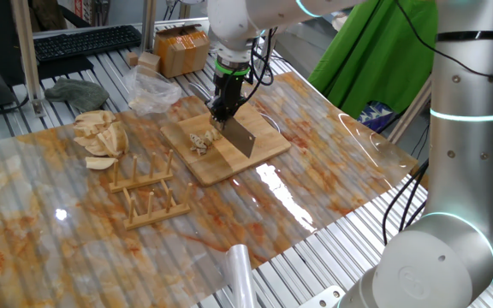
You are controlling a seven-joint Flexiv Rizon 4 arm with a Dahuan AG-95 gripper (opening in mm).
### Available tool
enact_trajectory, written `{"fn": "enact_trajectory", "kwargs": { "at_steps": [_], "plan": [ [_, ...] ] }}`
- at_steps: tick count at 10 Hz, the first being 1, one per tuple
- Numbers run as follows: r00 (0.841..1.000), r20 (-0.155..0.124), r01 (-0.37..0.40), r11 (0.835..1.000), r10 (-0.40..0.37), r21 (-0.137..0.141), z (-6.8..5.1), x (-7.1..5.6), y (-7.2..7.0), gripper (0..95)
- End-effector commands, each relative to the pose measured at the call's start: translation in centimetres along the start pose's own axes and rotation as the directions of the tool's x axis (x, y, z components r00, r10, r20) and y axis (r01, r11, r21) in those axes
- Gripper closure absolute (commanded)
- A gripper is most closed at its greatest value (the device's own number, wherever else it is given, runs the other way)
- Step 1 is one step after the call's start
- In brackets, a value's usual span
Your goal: Slice the lotus root
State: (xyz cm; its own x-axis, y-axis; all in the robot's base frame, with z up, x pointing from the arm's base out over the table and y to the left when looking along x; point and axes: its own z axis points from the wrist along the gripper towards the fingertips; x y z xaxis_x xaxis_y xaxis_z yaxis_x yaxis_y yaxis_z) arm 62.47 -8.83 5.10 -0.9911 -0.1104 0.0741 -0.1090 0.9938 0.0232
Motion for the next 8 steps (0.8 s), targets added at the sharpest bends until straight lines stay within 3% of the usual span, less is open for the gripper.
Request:
{"fn": "enact_trajectory", "kwargs": {
  "at_steps": [1,2,3,6,8],
  "plan": [
    [1.000,0.025,-0.003,1.000,0.003,0.000,1.9,-0.6,-0.1,95.0],
    [1.000,0.009,-0.019,0.999,0.019,-0.044,1.8,-0.4,0.0,95.0],
    [1.000,0.013,-0.018,0.999,0.018,-0.033,1.7,-0.4,0.0,95.0],
    [0.999,0.011,-0.036,0.999,0.037,-0.032,1.5,-0.4,0.4,95.0],
    [0.999,0.004,-0.046,0.999,0.046,-0.029,0.5,-0.5,0.8,95.0]
  ]
}}
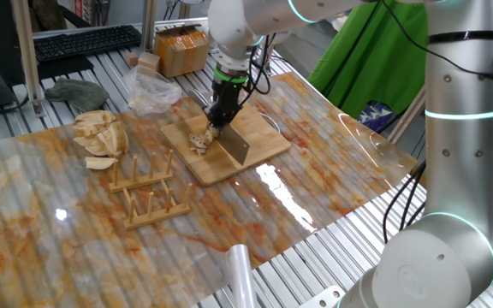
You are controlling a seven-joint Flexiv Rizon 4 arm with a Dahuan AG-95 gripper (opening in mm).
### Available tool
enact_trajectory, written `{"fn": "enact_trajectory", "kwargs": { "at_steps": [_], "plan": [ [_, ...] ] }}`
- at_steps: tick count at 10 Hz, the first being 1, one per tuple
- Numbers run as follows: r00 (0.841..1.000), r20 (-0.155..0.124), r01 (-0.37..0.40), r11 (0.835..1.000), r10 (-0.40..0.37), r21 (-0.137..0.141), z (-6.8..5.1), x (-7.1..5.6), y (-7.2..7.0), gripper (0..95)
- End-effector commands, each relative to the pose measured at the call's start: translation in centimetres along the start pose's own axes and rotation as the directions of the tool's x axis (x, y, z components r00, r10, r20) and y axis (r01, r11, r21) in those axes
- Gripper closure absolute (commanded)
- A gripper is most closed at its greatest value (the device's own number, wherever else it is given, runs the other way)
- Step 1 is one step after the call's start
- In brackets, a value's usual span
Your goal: Slice the lotus root
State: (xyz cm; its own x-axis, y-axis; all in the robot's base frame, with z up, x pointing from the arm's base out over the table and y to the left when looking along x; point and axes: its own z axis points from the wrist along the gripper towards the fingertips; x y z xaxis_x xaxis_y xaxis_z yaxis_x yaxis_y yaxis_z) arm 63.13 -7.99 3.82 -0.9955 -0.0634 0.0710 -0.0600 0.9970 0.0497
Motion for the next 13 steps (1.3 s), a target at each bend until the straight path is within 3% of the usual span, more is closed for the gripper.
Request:
{"fn": "enact_trajectory", "kwargs": {
  "at_steps": [1,4,6,9,13],
  "plan": [
    [1.000,-0.001,0.003,1.000,-0.003,0.005,-0.8,0.4,0.1,95.0],
    [1.000,-0.018,0.012,0.999,-0.012,0.033,-2.6,0.7,-0.1,95.0],
    [1.000,-0.024,0.015,0.999,-0.014,0.033,-3.7,0.9,-0.3,95.0],
    [0.999,-0.022,0.041,0.999,-0.041,0.032,-4.1,0.8,-1.3,95.0],
    [0.998,-0.017,0.054,0.998,-0.054,0.031,-3.9,0.8,-1.6,95.0]
  ]
}}
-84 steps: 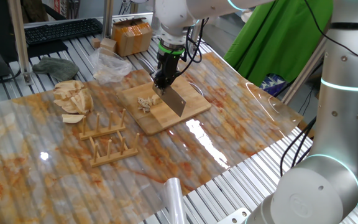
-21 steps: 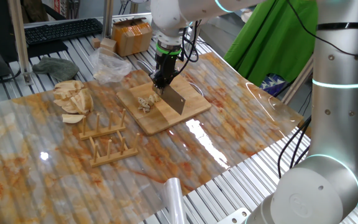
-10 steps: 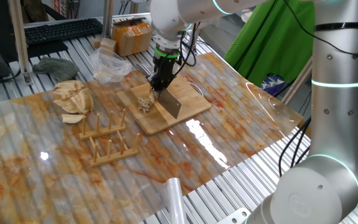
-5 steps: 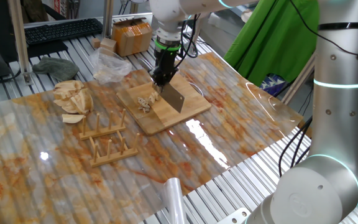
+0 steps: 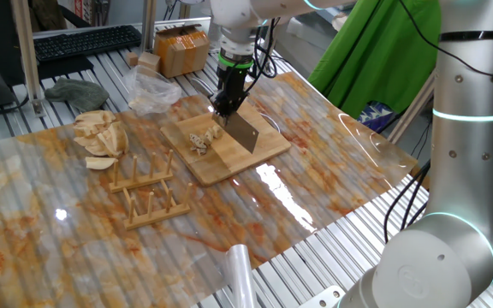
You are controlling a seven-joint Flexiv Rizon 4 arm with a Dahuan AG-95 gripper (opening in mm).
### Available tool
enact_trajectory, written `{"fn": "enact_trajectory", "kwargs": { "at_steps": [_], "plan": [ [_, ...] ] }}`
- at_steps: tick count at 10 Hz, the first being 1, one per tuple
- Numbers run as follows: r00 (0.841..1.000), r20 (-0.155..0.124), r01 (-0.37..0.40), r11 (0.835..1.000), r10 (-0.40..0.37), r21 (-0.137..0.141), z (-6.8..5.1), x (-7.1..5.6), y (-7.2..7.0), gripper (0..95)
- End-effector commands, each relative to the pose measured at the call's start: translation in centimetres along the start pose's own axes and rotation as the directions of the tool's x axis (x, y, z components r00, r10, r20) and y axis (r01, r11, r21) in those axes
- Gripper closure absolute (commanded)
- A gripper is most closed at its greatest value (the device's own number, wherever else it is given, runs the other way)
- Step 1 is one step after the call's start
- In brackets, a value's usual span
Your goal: Slice the lotus root
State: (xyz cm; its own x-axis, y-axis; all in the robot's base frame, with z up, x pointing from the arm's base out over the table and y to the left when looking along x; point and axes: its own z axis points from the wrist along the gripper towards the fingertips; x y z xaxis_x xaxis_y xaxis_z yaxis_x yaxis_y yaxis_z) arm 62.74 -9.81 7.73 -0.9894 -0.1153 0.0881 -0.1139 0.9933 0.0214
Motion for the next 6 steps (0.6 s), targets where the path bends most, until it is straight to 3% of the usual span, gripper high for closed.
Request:
{"fn": "enact_trajectory", "kwargs": {
  "at_steps": [1,5,6],
  "plan": [
    [1.000,0.003,0.008,1.000,-0.008,0.000,0.2,0.0,-0.1,95.0],
    [1.000,0.011,0.010,1.000,-0.010,-0.003,1.0,-0.2,-0.1,95.0],
    [1.000,0.021,0.012,1.000,-0.012,-0.005,2.3,-0.5,-0.1,95.0]
  ]
}}
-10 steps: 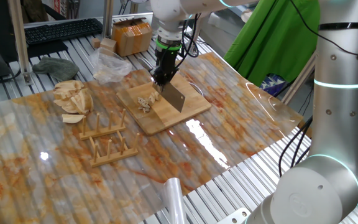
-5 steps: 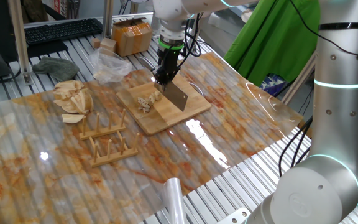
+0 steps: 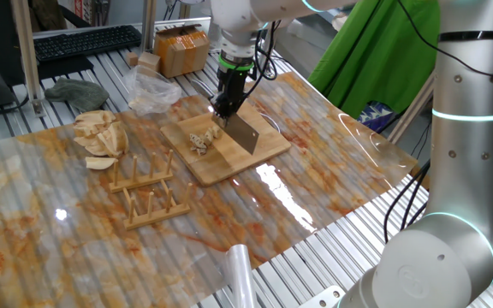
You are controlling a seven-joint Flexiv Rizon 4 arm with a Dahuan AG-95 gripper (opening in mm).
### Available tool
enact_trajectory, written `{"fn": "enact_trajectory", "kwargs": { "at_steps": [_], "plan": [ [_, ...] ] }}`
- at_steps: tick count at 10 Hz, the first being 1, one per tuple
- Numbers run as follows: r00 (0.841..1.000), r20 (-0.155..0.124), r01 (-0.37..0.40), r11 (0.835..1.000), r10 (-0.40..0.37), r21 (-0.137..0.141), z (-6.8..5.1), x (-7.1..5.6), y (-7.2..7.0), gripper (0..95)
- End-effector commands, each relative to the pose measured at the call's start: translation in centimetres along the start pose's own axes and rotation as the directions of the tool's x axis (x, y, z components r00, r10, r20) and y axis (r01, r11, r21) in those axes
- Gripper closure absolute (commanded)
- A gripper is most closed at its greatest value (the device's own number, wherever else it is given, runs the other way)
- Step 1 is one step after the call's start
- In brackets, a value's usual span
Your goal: Slice the lotus root
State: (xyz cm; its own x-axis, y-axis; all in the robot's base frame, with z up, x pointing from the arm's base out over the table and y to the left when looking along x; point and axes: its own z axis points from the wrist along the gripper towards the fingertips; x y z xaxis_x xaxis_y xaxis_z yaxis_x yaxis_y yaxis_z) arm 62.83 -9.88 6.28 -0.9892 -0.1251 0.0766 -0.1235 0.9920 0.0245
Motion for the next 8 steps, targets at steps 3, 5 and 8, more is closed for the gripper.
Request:
{"fn": "enact_trajectory", "kwargs": {
  "at_steps": [3,5,8],
  "plan": [
    [1.000,0.010,-0.009,1.000,0.009,-0.019,2.5,-0.6,0.2,95.0],
    [1.000,0.010,-0.020,0.999,0.021,-0.034,2.5,-0.6,0.5,95.0],
    [1.000,0.013,-0.025,0.999,0.026,-0.033,2.6,-0.5,0.6,95.0]
  ]
}}
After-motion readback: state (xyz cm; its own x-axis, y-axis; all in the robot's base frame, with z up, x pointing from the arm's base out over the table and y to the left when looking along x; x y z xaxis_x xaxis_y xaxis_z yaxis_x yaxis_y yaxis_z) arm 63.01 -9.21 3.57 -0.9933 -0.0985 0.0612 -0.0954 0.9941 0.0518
